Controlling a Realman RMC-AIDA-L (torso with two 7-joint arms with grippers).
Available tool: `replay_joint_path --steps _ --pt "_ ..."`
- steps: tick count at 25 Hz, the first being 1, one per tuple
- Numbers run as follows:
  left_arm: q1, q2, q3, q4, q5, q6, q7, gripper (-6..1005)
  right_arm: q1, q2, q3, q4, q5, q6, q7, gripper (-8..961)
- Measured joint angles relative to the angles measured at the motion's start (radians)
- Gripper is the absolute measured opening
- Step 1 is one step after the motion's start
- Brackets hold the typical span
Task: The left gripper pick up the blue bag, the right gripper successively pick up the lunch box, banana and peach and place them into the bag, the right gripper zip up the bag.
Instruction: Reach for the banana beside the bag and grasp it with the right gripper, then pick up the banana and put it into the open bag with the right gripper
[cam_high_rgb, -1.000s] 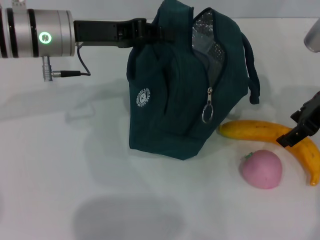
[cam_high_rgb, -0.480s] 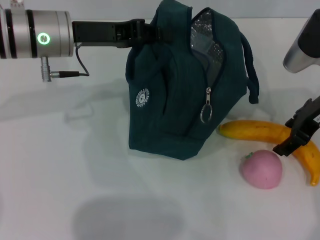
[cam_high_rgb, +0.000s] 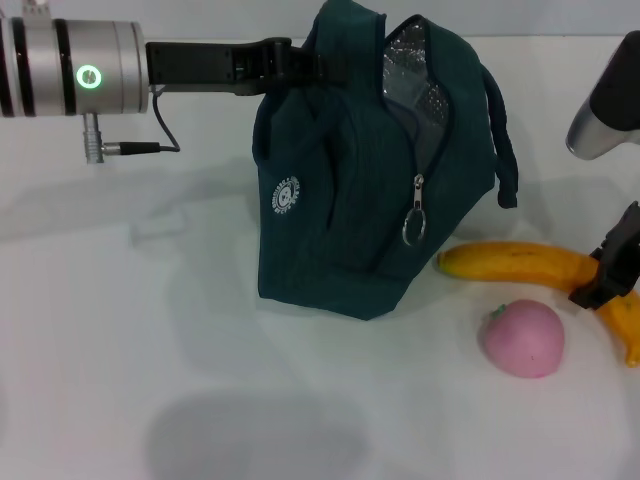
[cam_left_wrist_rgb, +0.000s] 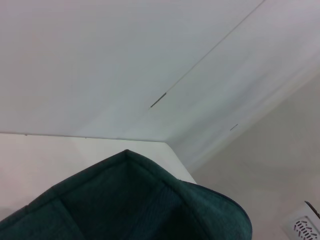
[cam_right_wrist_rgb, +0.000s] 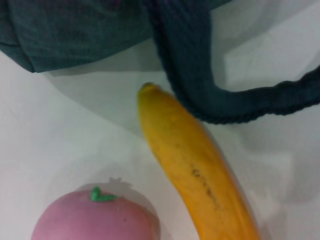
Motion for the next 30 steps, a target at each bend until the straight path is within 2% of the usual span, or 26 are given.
replay_joint_path --steps 4,7,14,16,19,23,25,27,30 --pt "0.002 0.000 0.000 0.000 0.000 0.000 0.000 44 -0.002 -0.001 0.005 -0.002 -0.002 0.011 0.006 658" --pt "0.002 0.000 0.000 0.000 0.000 0.000 0.000 44 -0.006 -0.004 0.010 0.004 -0.003 0.022 0.006 450" --pt "0.002 0.000 0.000 0.000 0.000 0.000 -0.002 44 -0.012 -0.006 0.043 0.007 0.018 -0.002 0.020 449" --pt "0.002 0.000 0.000 0.000 -0.001 0.001 -0.002 44 -0.016 -0.008 0.111 0.000 0.066 -0.063 -0.006 449" --pt "0.006 0.000 0.000 0.000 -0.001 0.003 -0.002 44 -0.031 -0.018 0.283 -0.011 0.167 -0.212 -0.101 449" --pt "0.010 0.000 0.000 0.000 -0.002 0.006 -0.002 44 -0.057 -0.058 0.522 0.039 0.252 -0.393 -0.240 449" --pt "0.012 0.000 0.000 0.000 -0.002 0.006 -0.002 44 -0.068 -0.096 0.618 0.103 0.317 -0.473 -0.311 450" --pt "0.012 0.000 0.000 0.000 -0.002 0.006 -0.004 44 -0.084 -0.138 0.681 0.173 0.399 -0.532 -0.377 450" --pt "0.012 0.002 0.000 0.000 -0.002 0.005 -0.006 44 -0.111 -0.184 0.710 0.246 0.509 -0.573 -0.441 450"
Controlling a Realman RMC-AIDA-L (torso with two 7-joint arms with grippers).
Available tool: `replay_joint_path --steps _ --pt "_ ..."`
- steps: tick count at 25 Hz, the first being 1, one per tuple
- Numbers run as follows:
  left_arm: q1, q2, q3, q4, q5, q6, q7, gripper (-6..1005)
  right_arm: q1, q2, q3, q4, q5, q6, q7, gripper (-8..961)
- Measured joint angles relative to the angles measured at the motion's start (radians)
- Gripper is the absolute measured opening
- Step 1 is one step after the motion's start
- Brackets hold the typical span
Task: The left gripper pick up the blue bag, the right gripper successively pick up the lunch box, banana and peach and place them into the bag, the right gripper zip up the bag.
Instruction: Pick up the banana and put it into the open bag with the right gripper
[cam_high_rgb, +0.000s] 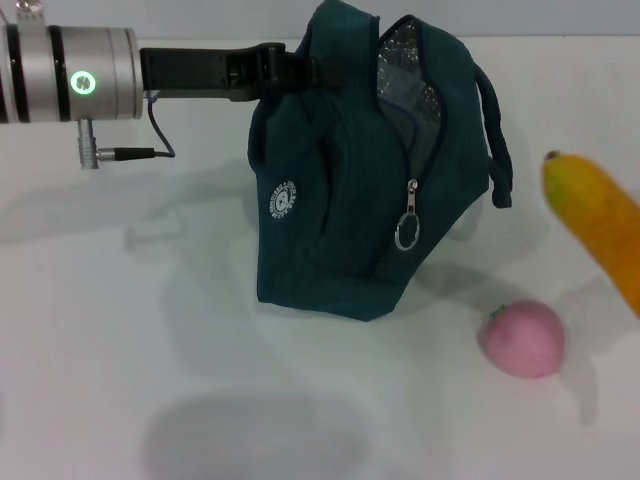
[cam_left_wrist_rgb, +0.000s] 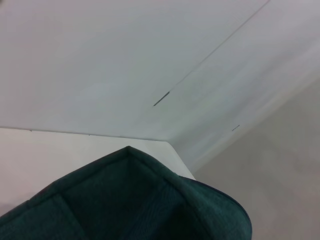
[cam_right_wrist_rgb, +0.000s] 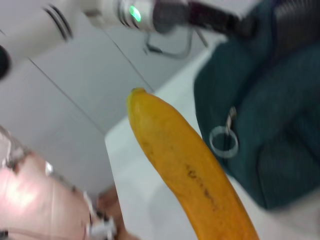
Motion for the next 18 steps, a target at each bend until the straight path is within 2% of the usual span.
replay_joint_path --steps 1,3,4,5,6,9,13,15,18 --pt "0.000 0.000 0.000 0.000 0.000 0.000 -0.001 44 -0.012 -0.011 0.001 0.012 0.038 0.000 -0.017 450" --pt "-0.002 0.001 0.000 0.000 0.000 -0.001 -0.002 44 -0.032 -0.016 0.012 0.018 0.103 0.010 -0.050 449" --pt "-0.004 0.001 0.000 0.000 0.000 0.000 -0.002 44 -0.040 -0.012 0.028 0.019 0.151 0.014 -0.074 449" --pt "-0.004 0.000 0.000 0.000 0.000 0.000 -0.003 44 -0.051 0.005 0.061 0.018 0.234 0.020 -0.127 449" --pt "-0.005 -0.001 0.000 0.000 -0.001 0.001 -0.004 45 -0.051 0.005 0.061 0.018 0.234 0.020 -0.127 449" --pt "-0.008 -0.001 0.004 0.000 -0.001 0.003 -0.011 45 -0.067 0.056 0.097 0.017 0.373 0.084 -0.263 450" --pt "-0.009 -0.002 0.006 0.000 -0.001 0.005 -0.014 45 -0.083 0.162 0.086 0.038 0.525 0.284 -0.607 450" --pt "-0.010 -0.002 0.006 -0.001 -0.001 0.006 -0.014 45 -0.075 0.182 0.027 0.104 0.605 0.366 -0.773 450" --pt "-0.004 -0.003 0.005 -0.003 -0.006 0.018 -0.015 45 -0.042 0.182 -0.102 0.257 0.776 0.464 -0.994 450"
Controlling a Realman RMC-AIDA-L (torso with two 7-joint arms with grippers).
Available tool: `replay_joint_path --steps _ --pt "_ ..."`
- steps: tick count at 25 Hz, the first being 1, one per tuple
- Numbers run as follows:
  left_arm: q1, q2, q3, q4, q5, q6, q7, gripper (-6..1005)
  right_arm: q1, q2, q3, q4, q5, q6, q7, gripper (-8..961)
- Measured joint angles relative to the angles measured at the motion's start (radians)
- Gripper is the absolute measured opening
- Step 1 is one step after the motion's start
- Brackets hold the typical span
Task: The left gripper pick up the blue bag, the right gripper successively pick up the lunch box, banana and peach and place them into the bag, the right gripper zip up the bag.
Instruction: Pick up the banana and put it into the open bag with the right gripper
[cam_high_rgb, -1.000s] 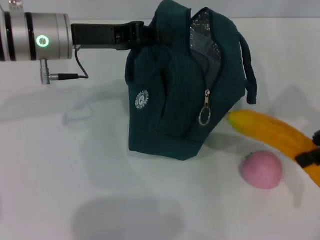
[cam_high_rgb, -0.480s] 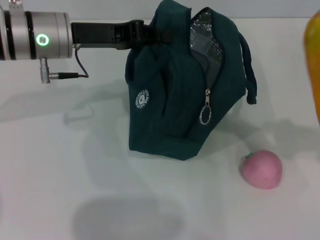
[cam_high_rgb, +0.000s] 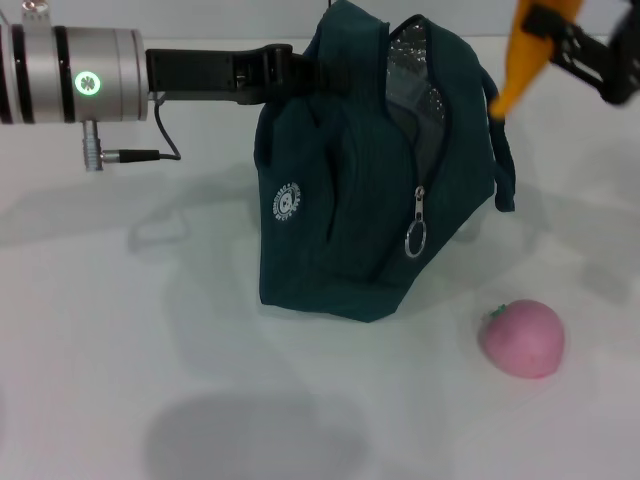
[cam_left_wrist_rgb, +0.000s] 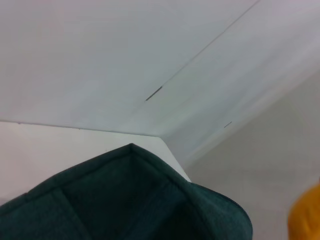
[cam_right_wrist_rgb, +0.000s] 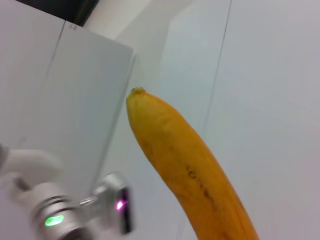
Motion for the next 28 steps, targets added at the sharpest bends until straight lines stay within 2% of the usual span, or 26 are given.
replay_joint_path --steps 5,9,15,20,28 --pt "0.000 0.000 -0.002 -0.023 -0.014 0.015 0.000 45 0.059 0.007 -0.169 0.164 0.201 0.086 -0.314 449" --pt "0.003 -0.002 -0.001 -0.028 -0.028 0.033 0.000 45 0.092 0.007 -0.288 0.212 0.263 0.114 -0.408 449" --pt "0.001 0.000 0.000 -0.038 -0.042 0.040 -0.001 45 0.091 0.007 -0.433 0.255 0.398 0.128 -0.501 449" --pt "0.005 0.004 -0.002 -0.039 -0.042 0.040 -0.001 45 0.073 0.006 -0.471 0.260 0.404 0.143 -0.499 450" --pt "0.006 0.007 -0.004 -0.039 -0.042 0.039 -0.001 45 0.035 0.007 -0.475 0.277 0.404 0.157 -0.499 471"
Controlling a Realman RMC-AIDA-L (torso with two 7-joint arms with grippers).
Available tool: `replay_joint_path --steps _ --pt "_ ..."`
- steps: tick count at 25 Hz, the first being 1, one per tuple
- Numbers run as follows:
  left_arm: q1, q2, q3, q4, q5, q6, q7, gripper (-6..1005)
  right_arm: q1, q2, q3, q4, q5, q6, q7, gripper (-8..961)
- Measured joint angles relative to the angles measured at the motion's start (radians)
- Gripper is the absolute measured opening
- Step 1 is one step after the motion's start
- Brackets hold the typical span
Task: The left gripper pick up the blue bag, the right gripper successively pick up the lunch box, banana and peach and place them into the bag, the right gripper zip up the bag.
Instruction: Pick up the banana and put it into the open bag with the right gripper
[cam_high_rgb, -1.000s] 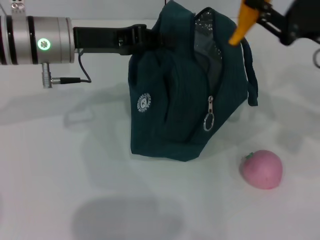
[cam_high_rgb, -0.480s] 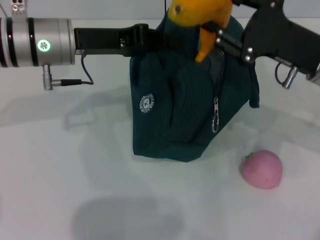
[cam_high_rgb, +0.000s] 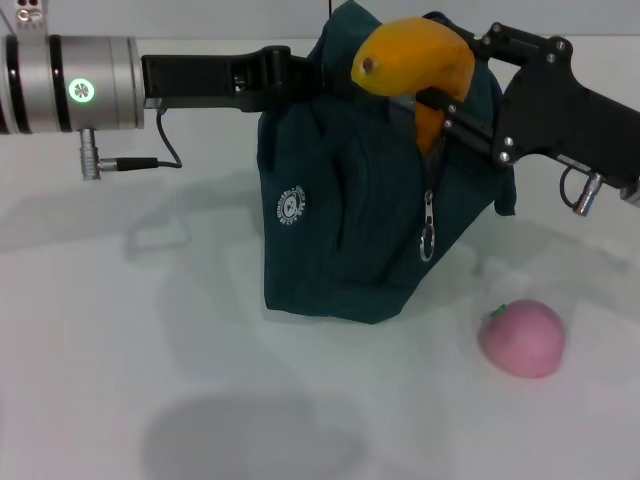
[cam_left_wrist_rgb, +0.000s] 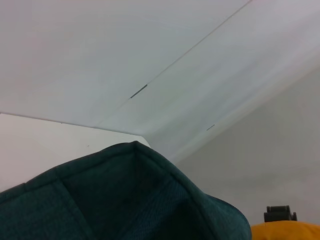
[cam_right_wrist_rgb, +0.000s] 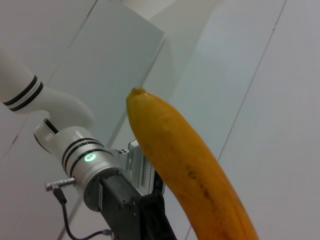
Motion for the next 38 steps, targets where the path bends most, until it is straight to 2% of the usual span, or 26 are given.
replay_joint_path --steps 8,15,24,31,38 --pt "0.001 0.000 0.000 0.000 0.000 -0.001 -0.002 45 -0.007 0.000 -0.001 0.022 0.002 0.019 0.012 513" --pt "0.002 -0.001 0.000 0.000 0.000 0.000 -0.003 45 -0.005 -0.001 -0.001 0.022 0.003 0.061 0.101 550" --pt "0.005 -0.001 0.000 0.000 0.000 0.000 -0.003 45 -0.001 -0.010 -0.056 0.008 -0.003 0.089 0.284 597" --pt "0.005 -0.001 0.000 0.000 0.000 0.000 -0.003 45 -0.006 -0.011 -0.062 0.004 0.001 0.096 0.313 634" --pt "0.006 0.001 0.000 0.000 0.000 0.000 -0.002 45 -0.011 -0.011 -0.059 -0.006 0.005 0.101 0.352 761"
